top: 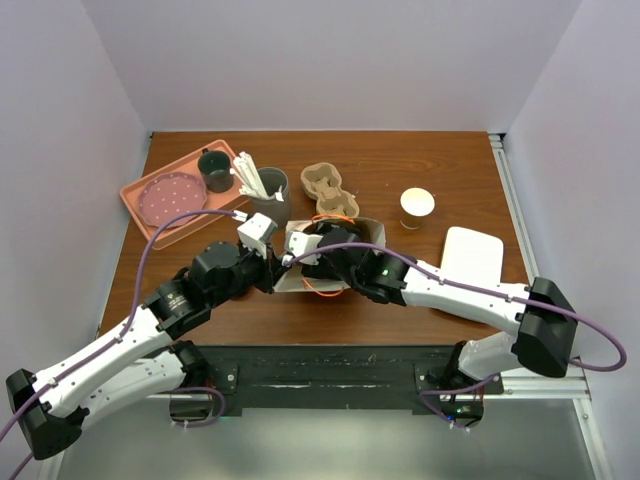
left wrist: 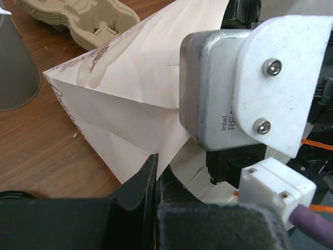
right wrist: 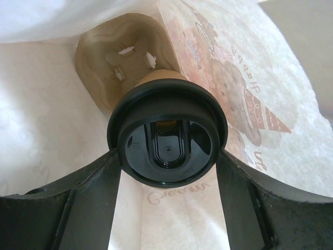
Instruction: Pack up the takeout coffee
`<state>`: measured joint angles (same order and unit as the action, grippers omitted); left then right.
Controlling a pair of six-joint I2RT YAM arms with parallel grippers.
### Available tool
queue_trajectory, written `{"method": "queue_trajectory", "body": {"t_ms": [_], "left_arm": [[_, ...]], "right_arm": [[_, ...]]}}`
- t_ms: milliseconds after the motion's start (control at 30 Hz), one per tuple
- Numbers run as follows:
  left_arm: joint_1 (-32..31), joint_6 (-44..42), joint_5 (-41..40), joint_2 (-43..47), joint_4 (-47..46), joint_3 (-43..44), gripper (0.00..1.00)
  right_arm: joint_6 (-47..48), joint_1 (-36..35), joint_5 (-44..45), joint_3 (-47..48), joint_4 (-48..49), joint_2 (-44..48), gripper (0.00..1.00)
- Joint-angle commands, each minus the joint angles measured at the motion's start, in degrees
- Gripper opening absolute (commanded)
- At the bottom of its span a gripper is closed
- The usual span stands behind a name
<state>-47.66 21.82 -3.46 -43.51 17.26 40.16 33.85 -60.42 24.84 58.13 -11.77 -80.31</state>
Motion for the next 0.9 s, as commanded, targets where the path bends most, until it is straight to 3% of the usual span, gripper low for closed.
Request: {"method": "queue_trajectory", "body": {"t_ms": [0,200,367,700,867], "left_arm": [[0.02,0.06,-0.14,0.00,-1.61,2.55,0.00],[0.02,-0.03,-0.40,0.35,-0.73,1.94,0.00],[0.02,-0.03,0.03,1.05,-1.00,1.23,0.00],[-0.07,-0.47,0.83,1.05,-1.26,0.97,0.00],[0.02,-0.55,1.44,1.14,-2.22,0.62,0.00]], "right_arm": [[0.78,0.39,1.88,1.81,-0.71,3.58,0.00],[2.01,1.45,-0.05,3.58,-10.28,7.53,0.00],[5.69,2.59,0.30,0.76,-10.99,10.35,0.00],[10.89,6.72,-9.02,-1.35,-11.52,9.03,0.00],[12.91,6.72,-6.21,-0.56,-11.35,6.66,0.00]]}}
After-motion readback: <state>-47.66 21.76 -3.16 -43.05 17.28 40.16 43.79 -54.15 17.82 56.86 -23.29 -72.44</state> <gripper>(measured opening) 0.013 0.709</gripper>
